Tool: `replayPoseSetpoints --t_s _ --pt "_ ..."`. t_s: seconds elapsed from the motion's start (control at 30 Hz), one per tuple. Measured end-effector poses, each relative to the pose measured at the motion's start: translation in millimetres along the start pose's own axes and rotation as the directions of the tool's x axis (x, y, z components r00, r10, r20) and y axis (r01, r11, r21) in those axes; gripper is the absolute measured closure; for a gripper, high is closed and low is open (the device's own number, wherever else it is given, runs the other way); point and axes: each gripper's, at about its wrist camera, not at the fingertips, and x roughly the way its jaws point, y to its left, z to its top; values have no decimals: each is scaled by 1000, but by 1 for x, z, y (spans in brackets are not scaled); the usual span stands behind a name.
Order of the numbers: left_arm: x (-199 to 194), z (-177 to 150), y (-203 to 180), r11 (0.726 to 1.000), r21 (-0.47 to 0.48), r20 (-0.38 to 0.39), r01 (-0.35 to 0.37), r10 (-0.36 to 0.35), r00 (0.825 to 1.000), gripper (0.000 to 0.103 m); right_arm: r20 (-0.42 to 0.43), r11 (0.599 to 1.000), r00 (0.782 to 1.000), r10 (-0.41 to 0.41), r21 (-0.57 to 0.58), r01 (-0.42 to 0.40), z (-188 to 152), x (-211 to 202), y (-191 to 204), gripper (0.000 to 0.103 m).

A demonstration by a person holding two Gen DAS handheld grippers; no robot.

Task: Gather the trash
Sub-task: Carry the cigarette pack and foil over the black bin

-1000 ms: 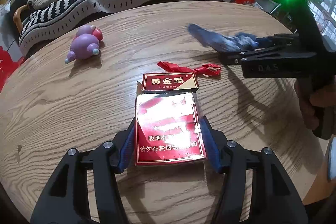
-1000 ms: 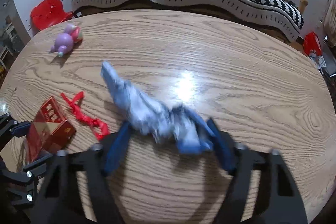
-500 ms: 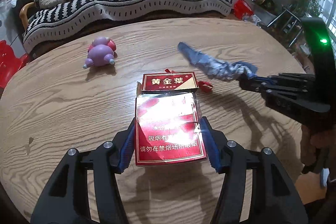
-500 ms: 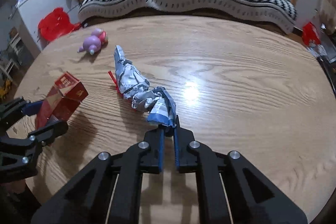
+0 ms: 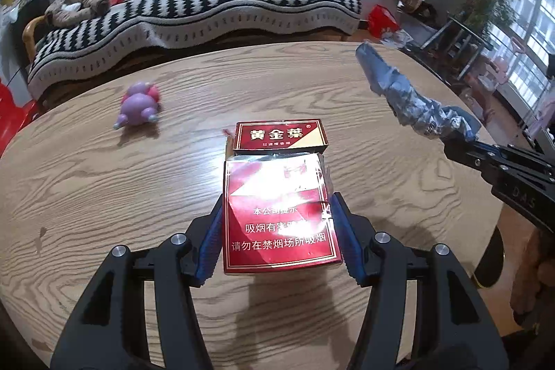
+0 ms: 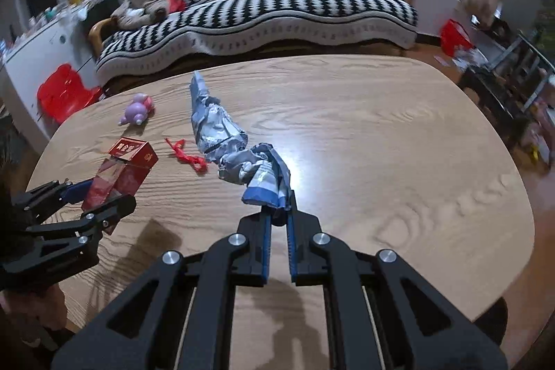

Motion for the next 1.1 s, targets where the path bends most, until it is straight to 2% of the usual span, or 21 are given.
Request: replayPoseSetpoints --t_s 0.3,0.53,0.83,1.1 --pt "5 -2 -77 991 120 -5 63 -62 998 46 14 991 996 -85 102 83 -32 -42 -69 94" --pt "11 -5 -155 967 205 -22 151 -149 989 46 8 962 988 -157 226 151 -70 -80 -147 94" --pt "11 -18 -261 906 306 -57 292 -289 956 46 4 885 965 -264 399 240 -133 -139 -233 94" --pt "19 -41 -344 833 376 -123 407 -390 912 46 -56 783 936 -348 532 323 -188 -177 -287 94"
